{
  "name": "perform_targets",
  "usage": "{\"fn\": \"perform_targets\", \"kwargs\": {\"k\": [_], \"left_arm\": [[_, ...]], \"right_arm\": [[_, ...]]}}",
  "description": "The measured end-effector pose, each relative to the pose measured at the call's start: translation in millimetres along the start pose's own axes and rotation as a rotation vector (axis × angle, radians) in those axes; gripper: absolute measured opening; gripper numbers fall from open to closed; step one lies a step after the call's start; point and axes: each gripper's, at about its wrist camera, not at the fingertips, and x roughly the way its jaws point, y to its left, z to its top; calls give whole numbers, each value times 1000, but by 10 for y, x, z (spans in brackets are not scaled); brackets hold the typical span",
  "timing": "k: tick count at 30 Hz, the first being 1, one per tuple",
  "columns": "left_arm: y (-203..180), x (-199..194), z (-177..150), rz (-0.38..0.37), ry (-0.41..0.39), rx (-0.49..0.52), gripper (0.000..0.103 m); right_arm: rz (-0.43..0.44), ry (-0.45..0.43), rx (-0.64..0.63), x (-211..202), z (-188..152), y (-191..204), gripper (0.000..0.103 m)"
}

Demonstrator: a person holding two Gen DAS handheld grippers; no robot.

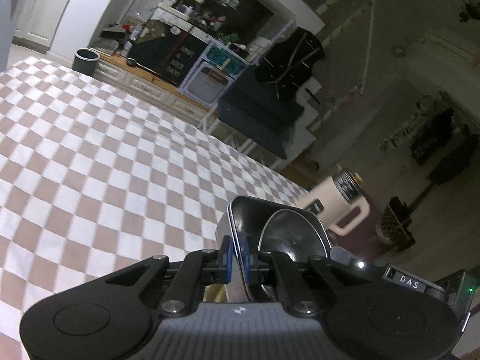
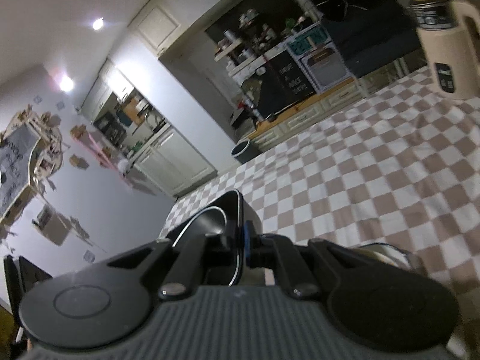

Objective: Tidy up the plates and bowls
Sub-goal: 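Lift and carry the pan holding the bowl toward the cream bowl stack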

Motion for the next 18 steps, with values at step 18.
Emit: {"fn": "perform_targets", "kwargs": {"k": [18], "left_arm": [[-320,586,-355,75,200,114,8]], "right_arm": [[-149,32,53,-182,-120,-327,8]]}}
